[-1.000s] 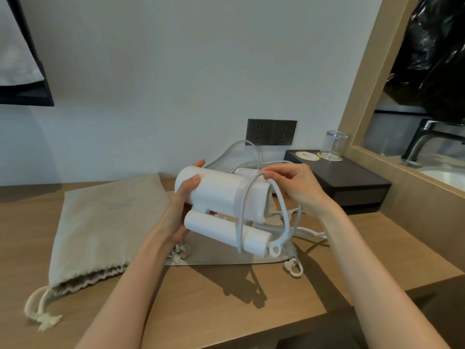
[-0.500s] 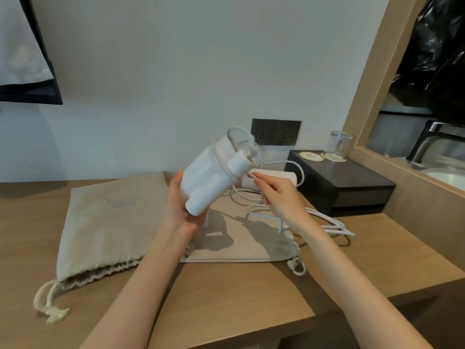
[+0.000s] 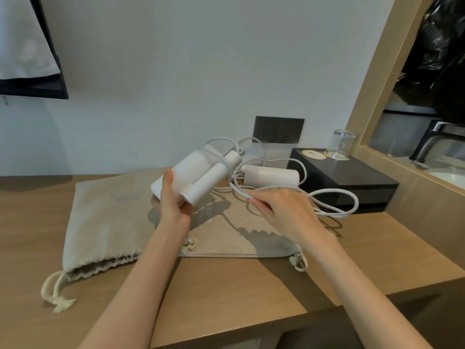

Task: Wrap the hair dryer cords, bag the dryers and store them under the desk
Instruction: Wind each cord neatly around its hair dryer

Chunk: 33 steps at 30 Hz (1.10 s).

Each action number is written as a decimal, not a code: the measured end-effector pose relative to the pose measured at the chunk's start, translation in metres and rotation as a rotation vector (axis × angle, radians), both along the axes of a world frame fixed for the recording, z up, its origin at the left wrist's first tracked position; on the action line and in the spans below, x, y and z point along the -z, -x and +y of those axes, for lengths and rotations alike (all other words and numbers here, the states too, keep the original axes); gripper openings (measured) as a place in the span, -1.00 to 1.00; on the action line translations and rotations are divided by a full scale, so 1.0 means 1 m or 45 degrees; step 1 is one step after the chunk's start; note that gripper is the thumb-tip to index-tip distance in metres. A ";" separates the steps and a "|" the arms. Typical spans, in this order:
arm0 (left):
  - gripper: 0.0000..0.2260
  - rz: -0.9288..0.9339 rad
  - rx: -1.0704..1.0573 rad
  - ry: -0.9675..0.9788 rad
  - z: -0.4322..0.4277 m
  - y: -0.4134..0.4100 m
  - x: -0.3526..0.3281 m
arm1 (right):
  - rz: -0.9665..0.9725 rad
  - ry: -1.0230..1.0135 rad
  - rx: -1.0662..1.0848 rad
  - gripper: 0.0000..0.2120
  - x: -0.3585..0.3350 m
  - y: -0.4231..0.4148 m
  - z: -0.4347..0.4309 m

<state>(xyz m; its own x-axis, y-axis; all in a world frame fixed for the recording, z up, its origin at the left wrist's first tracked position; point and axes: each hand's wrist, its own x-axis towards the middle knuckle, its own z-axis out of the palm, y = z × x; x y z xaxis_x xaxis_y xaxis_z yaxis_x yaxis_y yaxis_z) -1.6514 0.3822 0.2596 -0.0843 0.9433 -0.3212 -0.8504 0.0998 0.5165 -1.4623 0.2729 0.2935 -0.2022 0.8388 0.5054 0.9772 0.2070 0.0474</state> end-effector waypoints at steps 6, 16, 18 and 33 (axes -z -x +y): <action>-0.51 0.181 -0.223 -0.115 0.001 0.003 -0.001 | 0.030 -0.140 -0.204 -0.79 -0.019 -0.006 -0.006; -0.50 0.791 -0.027 -0.473 -0.005 0.005 -0.002 | -0.041 -0.439 -0.067 -0.72 -0.042 -0.010 -0.004; -0.56 0.891 0.043 -0.559 -0.009 0.003 -0.004 | 0.043 -0.435 -0.049 -0.77 -0.043 -0.012 -0.003; -0.35 1.114 0.519 -0.945 -0.026 -0.001 -0.017 | 0.655 0.085 -0.261 -0.71 -0.051 -0.028 0.002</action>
<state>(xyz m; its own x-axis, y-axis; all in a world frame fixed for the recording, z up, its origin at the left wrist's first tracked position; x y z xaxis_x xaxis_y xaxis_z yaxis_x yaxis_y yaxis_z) -1.6507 0.3561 0.2767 0.3435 0.8814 0.3244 -0.1614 -0.2848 0.9449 -1.4346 0.2748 0.3442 -0.1057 0.8420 0.5290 0.8104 0.3812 -0.4449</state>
